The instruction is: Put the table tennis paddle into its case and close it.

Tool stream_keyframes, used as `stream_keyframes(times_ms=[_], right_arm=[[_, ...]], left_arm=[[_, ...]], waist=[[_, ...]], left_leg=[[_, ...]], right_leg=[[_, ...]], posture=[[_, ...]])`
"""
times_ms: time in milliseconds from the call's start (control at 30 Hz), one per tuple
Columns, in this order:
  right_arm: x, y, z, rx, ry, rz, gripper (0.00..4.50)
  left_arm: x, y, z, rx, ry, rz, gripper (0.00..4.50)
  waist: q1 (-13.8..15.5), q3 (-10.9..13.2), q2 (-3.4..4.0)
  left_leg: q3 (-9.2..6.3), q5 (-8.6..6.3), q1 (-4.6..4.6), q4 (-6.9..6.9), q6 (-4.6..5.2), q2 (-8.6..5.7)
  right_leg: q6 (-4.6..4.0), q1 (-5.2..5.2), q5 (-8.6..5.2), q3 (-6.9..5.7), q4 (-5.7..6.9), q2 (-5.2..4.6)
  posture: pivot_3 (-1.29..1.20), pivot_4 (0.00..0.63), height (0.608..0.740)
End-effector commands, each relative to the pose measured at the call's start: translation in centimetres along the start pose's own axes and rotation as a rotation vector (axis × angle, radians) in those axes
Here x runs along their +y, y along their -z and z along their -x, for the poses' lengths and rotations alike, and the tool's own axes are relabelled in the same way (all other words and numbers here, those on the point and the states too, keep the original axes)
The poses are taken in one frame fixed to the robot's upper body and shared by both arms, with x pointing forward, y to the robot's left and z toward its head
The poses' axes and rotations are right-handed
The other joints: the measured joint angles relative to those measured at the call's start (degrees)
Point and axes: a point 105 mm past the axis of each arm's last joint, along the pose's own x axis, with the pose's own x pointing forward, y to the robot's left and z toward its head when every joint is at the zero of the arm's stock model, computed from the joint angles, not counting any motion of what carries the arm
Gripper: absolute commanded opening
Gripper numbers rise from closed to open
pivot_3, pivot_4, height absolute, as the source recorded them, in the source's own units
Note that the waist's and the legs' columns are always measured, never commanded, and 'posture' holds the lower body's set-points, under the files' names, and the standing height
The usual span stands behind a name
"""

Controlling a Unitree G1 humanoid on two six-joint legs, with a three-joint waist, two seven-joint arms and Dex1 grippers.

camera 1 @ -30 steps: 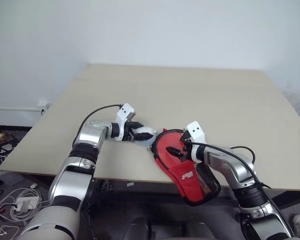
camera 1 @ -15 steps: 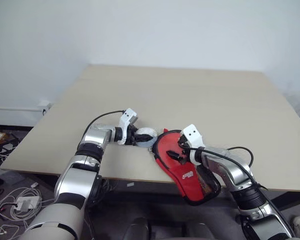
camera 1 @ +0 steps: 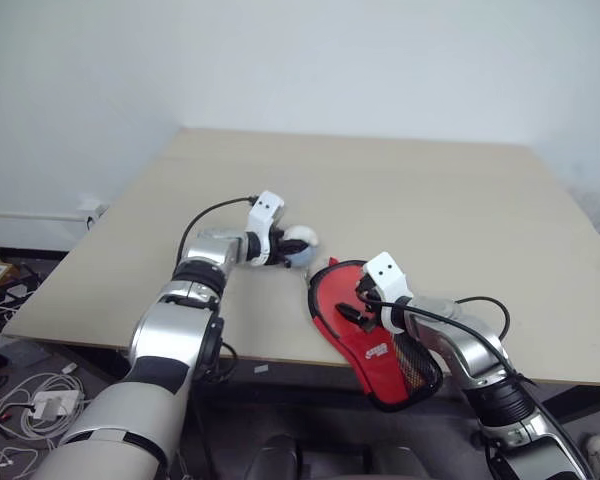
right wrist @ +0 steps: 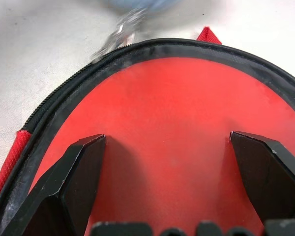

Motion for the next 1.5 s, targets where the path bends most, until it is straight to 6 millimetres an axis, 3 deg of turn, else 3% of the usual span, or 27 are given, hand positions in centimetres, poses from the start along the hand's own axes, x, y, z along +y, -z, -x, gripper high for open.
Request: stream_keyframes(times_ms=[33, 267, 400, 500, 633, 767, 867, 1033, 1133, 1333, 1500], right_arm=[[-0.3, 3.5, -0.2, 0.134, 0.015, -0.039, 4.40], [-1.1, 3.8, 0.0, 0.143, 0.041, -0.026, 4.40], [-1.2, 3.4, 0.1, 0.125, 0.044, -0.029, 4.40], [-1.5, 3.4, 0.1, 0.123, 0.057, -0.029, 4.40], [-1.9, 3.2, 0.2, 0.111, 0.080, -0.033, 4.40], [-2.4, 3.2, 0.3, 0.106, 0.109, -0.030, 4.40], [-2.4, 3.0, 0.4, 0.094, 0.109, -0.031, 4.40], [-2.6, 2.9, 0.6, 0.087, 0.110, -0.028, 4.40], [-2.7, 2.7, 0.7, 0.079, 0.110, -0.018, 4.40], [-3.1, 2.4, 1.2, 0.076, 0.117, -0.007, 4.40], [-3.0, 0.3, 3.7, -0.038, 0.058, 0.024, 4.40]], left_arm=[[-1.8, -4.2, -1.3, -0.098, 0.008, -0.077, 0.57], [-4.5, -7.7, -4.4, -0.196, -0.129, -0.083, 0.56], [-6.9, -7.6, -6.0, -0.175, -0.106, -0.147, 0.56], [-8.0, -8.1, -6.7, -0.210, -0.134, -0.294, 0.56], [-10.9, -6.6, -7.8, -0.168, 0.038, -0.280, 0.56], [-11.2, -6.3, -8.1, -0.210, 0.014, -0.390, 0.56], [-11.0, -5.3, -8.2, -0.193, 0.032, -0.307, 1.61], [-11.1, -3.6, -8.1, -0.142, 0.091, -0.348, 3.47], [-10.8, -3.8, -7.4, -0.159, 0.150, -0.334, 4.48], [-9.4, -6.1, -5.0, -0.277, 0.241, -0.227, 4.48], [-7.4, -7.8, -1.9, -0.329, 0.312, -0.194, 4.48]], waist=[[0.01, 0.00, 0.00], [0.15, 0.00, -0.02], [0.22, 0.00, -0.02], [0.22, 0.00, -0.02], [0.25, 0.00, -0.01], [0.42, 0.00, -0.01], [0.74, 0.00, -0.01], [0.75, 0.00, 0.00], [0.71, 0.00, 0.00], [0.47, 0.00, 0.00], [0.30, 0.01, -0.01]], left_leg=[[0.00, 0.00, 0.00, -0.01, 0.00, 0.00], [-0.02, 0.00, -0.01, 0.02, 0.00, -0.02], [-0.02, 0.00, -0.02, 0.03, 0.00, -0.05], [-0.01, 0.00, -0.02, 0.03, 0.00, -0.06], [-0.01, 0.01, -0.02, 0.02, -0.02, -0.06], [-0.01, 0.02, -0.02, 0.02, -0.03, -0.07], [-0.01, 0.02, -0.03, 0.03, -0.03, -0.07], [0.00, 0.02, -0.02, 0.03, -0.03, -0.07], [0.01, 0.02, -0.02, 0.02, -0.03, -0.07], [-0.01, 0.02, -0.01, -0.01, -0.03, -0.07], [0.00, 0.02, -0.08, 0.01, -0.03, -0.07]], right_leg=[[0.00, 0.00, 0.00, -0.01, 0.00, 0.00], [0.01, 0.02, 0.00, 0.00, -0.01, -0.01], [0.02, 0.05, 0.00, -0.01, -0.02, -0.02], [0.02, 0.05, 0.00, -0.01, -0.03, -0.03], [0.01, 0.04, 0.00, -0.01, -0.02, -0.03], [0.01, 0.04, 0.00, -0.01, -0.03, -0.04], [0.01, 0.04, 0.00, 0.00, -0.03, -0.04], [0.01, 0.04, 0.00, 0.00, -0.03, -0.04], [0.01, 0.03, 0.00, 0.00, -0.02, -0.04], [0.01, 0.02, 0.00, 0.00, -0.02, -0.04], [0.01, 0.00, 0.00, 0.01, -0.04, -0.04]], posture=[[0.00, 0.000, 0.740], [0.00, 0.000, 0.740], [0.00, 0.000, 0.740], [0.00, 0.000, 0.740], [0.00, 0.000, 0.740], [0.00, 0.000, 0.740], [0.00, 0.000, 0.740], [0.00, 0.000, 0.740], [0.00, 0.000, 0.740], [0.00, 0.000, 0.740], [0.00, 0.000, 0.740]])
